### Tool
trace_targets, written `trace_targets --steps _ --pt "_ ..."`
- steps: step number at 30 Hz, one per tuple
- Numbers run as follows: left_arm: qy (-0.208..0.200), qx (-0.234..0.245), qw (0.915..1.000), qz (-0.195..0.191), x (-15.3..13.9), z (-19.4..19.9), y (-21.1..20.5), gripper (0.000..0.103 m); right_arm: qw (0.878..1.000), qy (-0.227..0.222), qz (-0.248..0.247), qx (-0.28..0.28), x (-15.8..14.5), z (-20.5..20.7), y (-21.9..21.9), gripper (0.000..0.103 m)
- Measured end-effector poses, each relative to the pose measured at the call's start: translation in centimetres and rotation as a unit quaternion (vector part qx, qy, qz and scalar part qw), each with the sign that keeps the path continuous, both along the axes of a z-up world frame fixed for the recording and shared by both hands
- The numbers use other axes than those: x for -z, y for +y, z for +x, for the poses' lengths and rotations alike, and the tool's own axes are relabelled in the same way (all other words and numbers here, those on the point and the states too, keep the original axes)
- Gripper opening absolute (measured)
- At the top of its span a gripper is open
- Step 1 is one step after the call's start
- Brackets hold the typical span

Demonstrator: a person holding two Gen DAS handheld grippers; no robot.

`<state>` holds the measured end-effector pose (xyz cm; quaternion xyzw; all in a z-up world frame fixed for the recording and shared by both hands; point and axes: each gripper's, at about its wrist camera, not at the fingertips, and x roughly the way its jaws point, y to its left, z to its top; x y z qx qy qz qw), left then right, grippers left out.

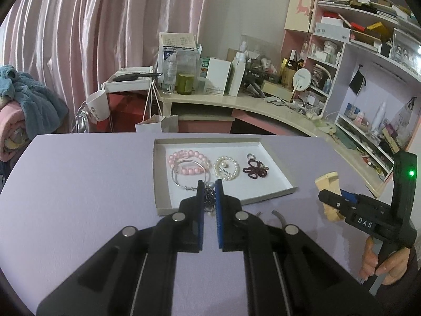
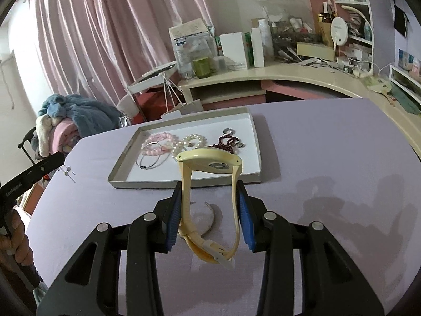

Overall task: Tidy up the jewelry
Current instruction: 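Carry the earring and watch into the tray and open both tools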

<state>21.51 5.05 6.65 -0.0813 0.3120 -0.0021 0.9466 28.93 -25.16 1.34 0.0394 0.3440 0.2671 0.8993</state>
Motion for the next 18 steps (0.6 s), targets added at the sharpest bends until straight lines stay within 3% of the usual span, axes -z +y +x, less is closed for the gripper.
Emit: trace_targets --steps 8,18 --pt "0.008 -0.001 0.9998 -0.016 0.4 1.5 0.4 0.008 1.0 -0.001 0.001 0.002 0.1 0.1 0.1 0.04" --pt "0.032 -0.005 0.9991 -0.029 2.6 7.3 1.2 0.008 1.0 0.009 -0.004 0.006 0.7 3.6 0.6 0.04"
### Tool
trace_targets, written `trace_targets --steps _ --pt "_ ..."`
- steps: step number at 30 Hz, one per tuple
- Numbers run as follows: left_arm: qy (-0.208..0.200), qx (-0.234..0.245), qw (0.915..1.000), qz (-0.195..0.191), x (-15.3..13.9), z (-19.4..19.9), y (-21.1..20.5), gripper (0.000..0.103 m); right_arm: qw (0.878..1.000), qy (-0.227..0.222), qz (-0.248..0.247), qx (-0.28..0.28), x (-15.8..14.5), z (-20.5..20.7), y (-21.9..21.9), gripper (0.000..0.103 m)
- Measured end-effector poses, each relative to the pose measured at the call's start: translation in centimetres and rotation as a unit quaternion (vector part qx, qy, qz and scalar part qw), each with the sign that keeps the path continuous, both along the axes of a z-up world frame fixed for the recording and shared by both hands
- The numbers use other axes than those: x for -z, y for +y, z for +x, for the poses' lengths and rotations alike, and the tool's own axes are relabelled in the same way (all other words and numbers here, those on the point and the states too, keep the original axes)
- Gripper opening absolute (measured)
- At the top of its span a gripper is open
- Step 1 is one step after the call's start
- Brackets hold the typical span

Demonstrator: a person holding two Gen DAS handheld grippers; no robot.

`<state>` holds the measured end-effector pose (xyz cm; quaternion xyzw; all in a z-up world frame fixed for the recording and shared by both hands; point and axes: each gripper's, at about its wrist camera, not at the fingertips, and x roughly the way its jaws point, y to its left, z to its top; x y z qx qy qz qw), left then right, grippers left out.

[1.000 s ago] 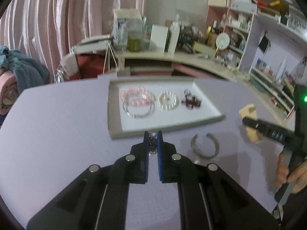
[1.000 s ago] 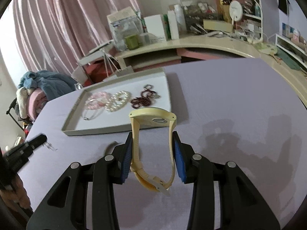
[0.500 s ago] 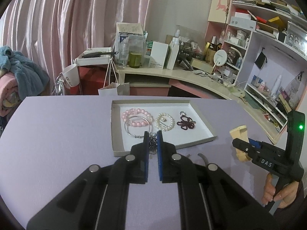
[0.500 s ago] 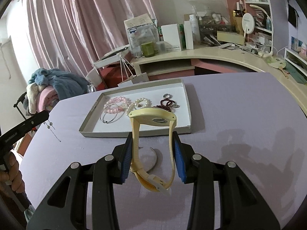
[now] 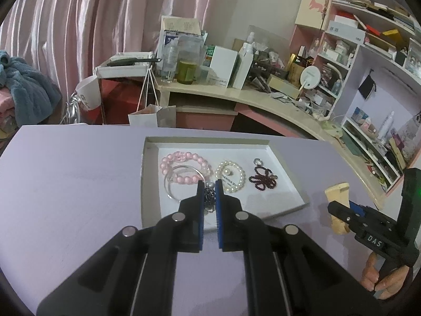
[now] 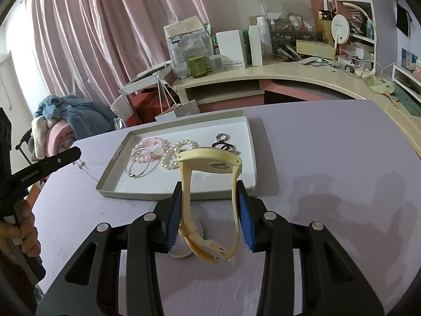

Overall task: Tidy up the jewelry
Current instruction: 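Carry the earring and watch into the tray and open both tools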

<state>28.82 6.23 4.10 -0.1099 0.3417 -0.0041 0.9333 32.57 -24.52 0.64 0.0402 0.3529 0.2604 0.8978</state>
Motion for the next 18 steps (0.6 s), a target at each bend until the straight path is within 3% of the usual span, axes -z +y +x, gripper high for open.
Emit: trace_targets --steps 13,15,17,18 --pt "0.035 0.004 0.9994 -0.003 3.7 5.2 0.7 0.009 1.0 0.013 -0.008 -0.004 1.3 3.3 1.7 0.04" --pt "0.036 0.001 0.9993 -0.005 4.1 5.2 1.0 0.017 1.0 0.015 -0.011 -0.005 1.5 3.5 1.9 0.04" --pt "0.035 -0.004 0.9994 -0.002 4.2 4.9 1.3 0.031 1.0 0.016 -0.013 -0.006 1.6 3.7 2.1 0.04" --pt "0.032 -0.006 0.9995 0.0 4.2 4.7 1.5 0.032 1.0 0.017 -0.014 -0.007 1.6 3.7 2.2 0.04"
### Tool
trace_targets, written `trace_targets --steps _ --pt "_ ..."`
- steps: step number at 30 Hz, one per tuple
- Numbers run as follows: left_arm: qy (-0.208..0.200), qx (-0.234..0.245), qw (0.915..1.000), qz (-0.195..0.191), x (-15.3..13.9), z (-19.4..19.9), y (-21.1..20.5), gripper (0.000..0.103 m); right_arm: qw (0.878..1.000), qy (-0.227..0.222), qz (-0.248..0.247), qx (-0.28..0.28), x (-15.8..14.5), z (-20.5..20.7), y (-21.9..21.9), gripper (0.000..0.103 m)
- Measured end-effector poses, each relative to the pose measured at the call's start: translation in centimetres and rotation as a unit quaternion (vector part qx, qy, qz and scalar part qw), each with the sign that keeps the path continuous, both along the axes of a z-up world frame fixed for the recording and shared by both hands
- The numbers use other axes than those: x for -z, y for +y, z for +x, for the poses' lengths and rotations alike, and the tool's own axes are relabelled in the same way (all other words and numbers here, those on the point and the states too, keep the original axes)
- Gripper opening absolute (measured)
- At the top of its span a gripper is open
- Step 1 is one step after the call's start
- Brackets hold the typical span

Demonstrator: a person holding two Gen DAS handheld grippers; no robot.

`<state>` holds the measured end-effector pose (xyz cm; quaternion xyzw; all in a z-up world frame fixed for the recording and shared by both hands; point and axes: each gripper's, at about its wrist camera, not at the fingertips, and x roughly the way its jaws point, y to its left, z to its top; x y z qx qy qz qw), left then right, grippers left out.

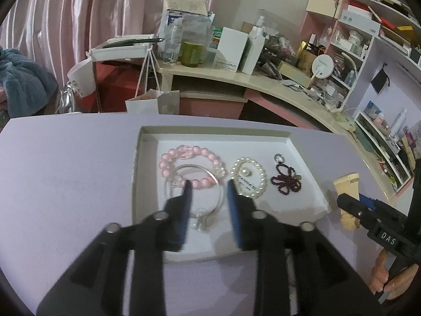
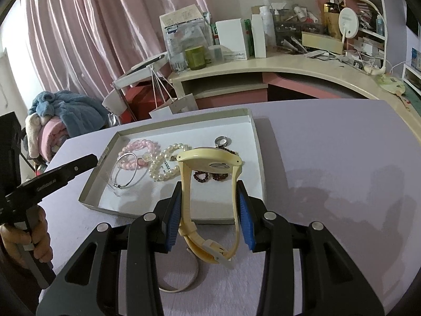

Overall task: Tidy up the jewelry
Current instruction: 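Carry the earring and watch into the tray and open both tools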

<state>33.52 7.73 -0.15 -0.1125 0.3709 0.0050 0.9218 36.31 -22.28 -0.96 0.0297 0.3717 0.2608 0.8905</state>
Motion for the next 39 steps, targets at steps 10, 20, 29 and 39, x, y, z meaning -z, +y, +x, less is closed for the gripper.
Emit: trace_targets --steps 10,20,29,39 --pt "-0.024 -0.014 0.9995 0.016 -0.8 -2.4 1.1 0.054 1.0 -0.009 -0.012 -0.014 -0.3 0.0 2.2 0.04" --pt "-0.023 -0.014 0.9995 0.016 -0.7 -2.6 1.4 0.058 0.999 -0.012 -0.024 -0.021 -0.3 -0.2 3.3 0.04" --pt "-0.021 -0.02 0.9995 0.014 -0.3 -3.6 2.3 0.063 1.0 -0.025 -0.001 0.009 -1.4 3.1 4.3 0.041" --pt "-0.022 -0.016 0.9993 0.024 -0.1 -4.2 2.2 0.069 0.997 0.02 -0.071 0.031 2.6 7.7 7.7 0.041"
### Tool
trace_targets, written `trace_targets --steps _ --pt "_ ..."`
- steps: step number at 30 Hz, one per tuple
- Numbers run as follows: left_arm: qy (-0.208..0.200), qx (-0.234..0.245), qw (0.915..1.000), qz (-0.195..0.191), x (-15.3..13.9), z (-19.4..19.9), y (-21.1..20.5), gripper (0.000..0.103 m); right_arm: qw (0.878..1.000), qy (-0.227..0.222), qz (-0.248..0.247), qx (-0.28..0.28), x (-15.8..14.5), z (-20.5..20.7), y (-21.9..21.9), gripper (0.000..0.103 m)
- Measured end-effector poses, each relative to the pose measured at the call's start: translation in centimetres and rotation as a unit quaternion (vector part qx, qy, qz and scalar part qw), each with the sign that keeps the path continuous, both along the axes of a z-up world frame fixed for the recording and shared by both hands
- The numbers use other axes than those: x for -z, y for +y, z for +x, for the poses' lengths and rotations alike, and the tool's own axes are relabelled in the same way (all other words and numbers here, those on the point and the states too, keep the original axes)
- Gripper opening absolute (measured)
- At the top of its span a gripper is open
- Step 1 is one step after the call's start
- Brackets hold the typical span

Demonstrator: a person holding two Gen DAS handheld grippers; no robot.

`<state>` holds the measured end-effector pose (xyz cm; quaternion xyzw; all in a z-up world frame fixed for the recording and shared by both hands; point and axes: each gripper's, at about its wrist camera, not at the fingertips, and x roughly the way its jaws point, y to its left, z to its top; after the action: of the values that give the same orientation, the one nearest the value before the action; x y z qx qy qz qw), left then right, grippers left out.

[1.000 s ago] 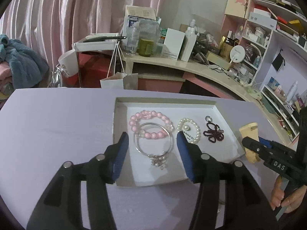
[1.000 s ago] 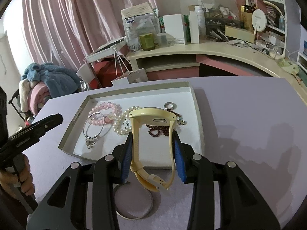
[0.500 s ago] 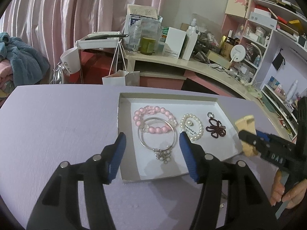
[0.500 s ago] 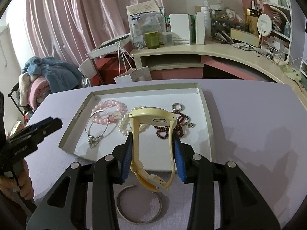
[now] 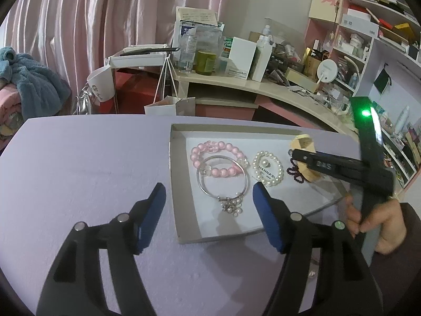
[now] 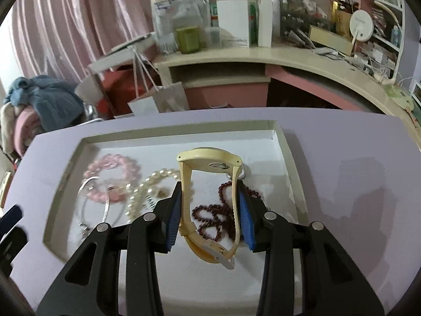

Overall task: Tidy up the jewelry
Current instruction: 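Carry the earring and watch into the tray and open both tools, then grasp the silver cuff bangle at its opening with the right tool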

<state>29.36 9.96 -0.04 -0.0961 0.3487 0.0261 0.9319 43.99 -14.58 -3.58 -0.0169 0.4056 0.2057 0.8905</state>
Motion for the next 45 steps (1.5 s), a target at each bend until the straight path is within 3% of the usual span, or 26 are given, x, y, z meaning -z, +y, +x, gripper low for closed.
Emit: trace_targets --steps 3,5,6,14,28,45 --pt "0.002 0.0 1.0 -0.002 0.1 0.0 0.0 0.069 1.0 -0.022 0.001 -0.008 -0.5 -0.1 0.3 0.047" --pt "0.002 0.0 1.0 -0.003 0.2 -0.1 0.0 0.069 0.999 -0.038 -0.002 -0.009 -1.0 -0.8 0.1 0.073" --pt "0.002 0.0 1.0 -0.002 0.2 -0.1 0.0 0.07 0.999 -0.045 0.001 -0.012 -1.2 -1.2 0.0 0.074" --pt "0.0 -0.004 0.9999 -0.012 0.4 -1.3 0.0 0.071 0.998 -0.056 -0.004 -0.025 -2.0 -4.5 -1.4 0.074" --pt "-0.027 -0.009 0.9996 -0.005 -2.0 -6.1 -0.8 0.076 0.996 -0.075 0.001 -0.048 -3.9 -10.1 -2.4 0.074" --pt "-0.035 -0.01 0.9993 -0.005 -2.2 -10.8 -1.9 0.082 0.998 -0.016 -0.005 -0.055 0.6 -14.2 -3.3 0.074"
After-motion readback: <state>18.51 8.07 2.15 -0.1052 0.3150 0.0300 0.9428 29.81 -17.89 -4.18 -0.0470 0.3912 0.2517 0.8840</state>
